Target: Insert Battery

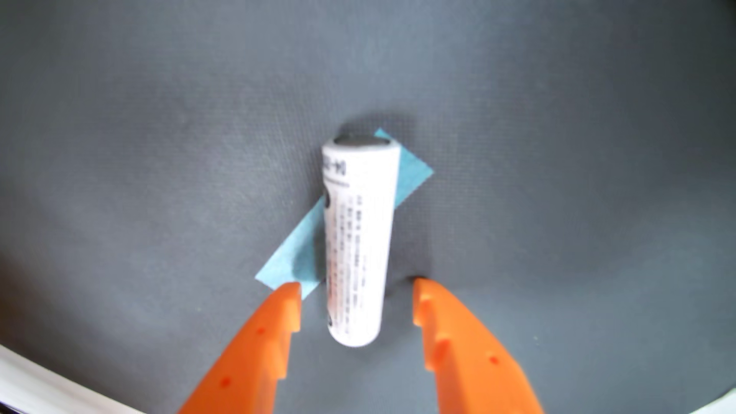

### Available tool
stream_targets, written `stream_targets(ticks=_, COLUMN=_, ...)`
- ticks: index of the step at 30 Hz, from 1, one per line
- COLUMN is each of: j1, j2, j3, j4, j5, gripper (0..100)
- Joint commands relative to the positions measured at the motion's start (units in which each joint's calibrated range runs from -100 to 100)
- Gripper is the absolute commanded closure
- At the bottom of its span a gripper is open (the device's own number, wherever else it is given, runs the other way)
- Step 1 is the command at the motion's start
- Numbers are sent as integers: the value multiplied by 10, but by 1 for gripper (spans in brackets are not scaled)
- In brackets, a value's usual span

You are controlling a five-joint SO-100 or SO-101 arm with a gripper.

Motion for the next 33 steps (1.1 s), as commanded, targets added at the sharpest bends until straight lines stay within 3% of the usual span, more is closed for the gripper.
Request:
stream_targets(ticks=1, j1=4, j2=-2, j3=-1, j4=-17, j5=3, gripper=83)
stream_targets(ticks=23, j1=4, j2=-2, j3=13, j4=-17, j5=3, gripper=84)
stream_targets(ticks=29, j1=2, j2=-2, j3=21, j4=-17, j5=0, gripper=99)
stream_targets(ticks=33, j1=3, j2=-2, j3=22, j4=-17, j5=1, gripper=98)
